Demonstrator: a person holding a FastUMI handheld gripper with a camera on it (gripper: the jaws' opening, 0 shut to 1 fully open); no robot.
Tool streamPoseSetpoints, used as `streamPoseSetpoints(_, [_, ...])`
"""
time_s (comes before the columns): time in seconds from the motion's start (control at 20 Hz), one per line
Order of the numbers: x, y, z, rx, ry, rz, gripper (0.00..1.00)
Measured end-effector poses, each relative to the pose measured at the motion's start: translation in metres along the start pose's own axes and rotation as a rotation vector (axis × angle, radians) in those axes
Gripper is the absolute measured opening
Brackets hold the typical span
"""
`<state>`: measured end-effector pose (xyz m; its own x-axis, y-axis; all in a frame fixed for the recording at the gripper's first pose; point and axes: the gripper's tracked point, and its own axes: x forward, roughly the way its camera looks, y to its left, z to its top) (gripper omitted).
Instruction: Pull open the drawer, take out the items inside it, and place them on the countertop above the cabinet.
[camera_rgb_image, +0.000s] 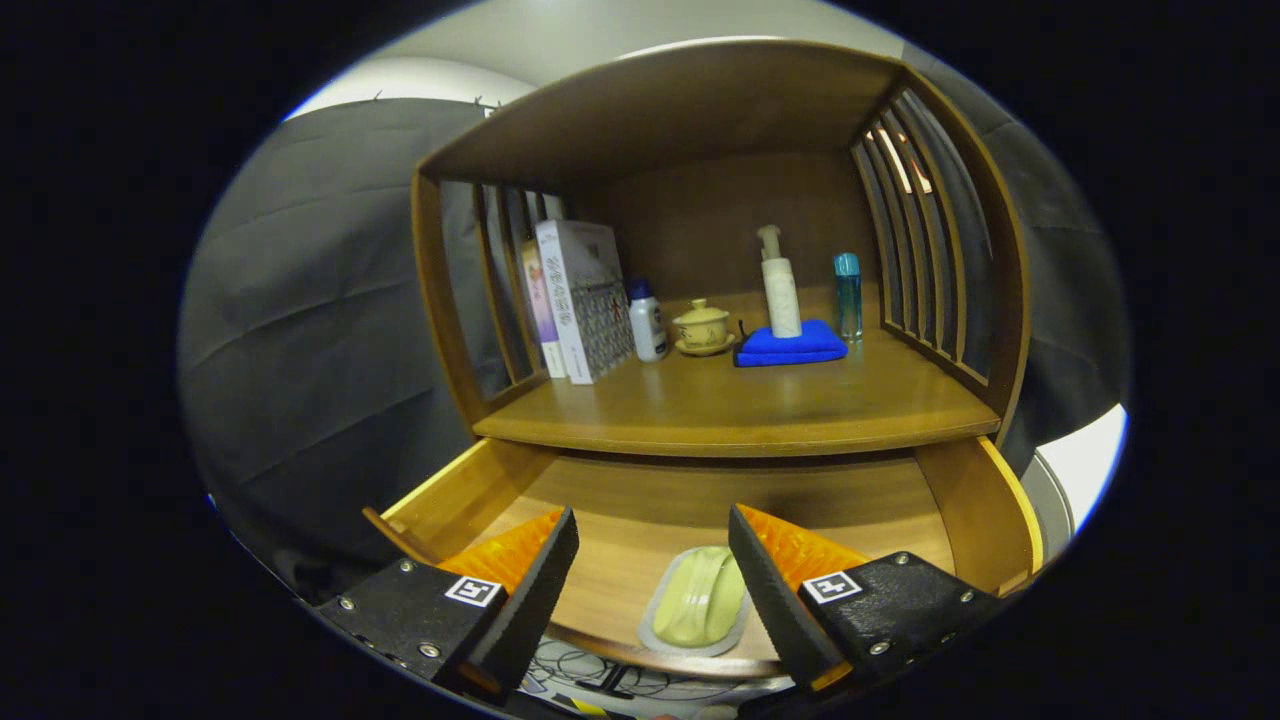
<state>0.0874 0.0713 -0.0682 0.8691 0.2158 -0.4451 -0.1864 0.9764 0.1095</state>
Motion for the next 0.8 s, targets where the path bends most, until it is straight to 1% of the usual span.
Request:
streamPoseSetpoints(0.25, [0.029,-0.012,-0.027,0.008,0.211,-0.009,0.93])
streamPoseSetpoints(0.35, [0.034,-0.02,-0.043,-0.011,0.294,-0.02,0.91])
streamPoseSetpoints(0.5, [0.037,-0.026,-0.059,0.013,0.378,-0.024,0.86])
streamPoseSetpoints(0.6, [0.038,-0.026,-0.069,0.032,0.418,-0.02,0.81])
streamPoseSetpoints(0.65, [0.037,-0.026,-0.076,0.039,0.44,-0.019,0.76])
streamPoseSetpoints(0.7, [0.038,-0.027,-0.079,0.046,0.451,-0.019,0.74])
streamPoseSetpoints(0.75, [0.038,-0.027,-0.083,0.055,0.457,-0.018,0.68])
streamPoseSetpoints(0.8, [0.039,-0.027,-0.083,0.065,0.458,-0.017,0.65])
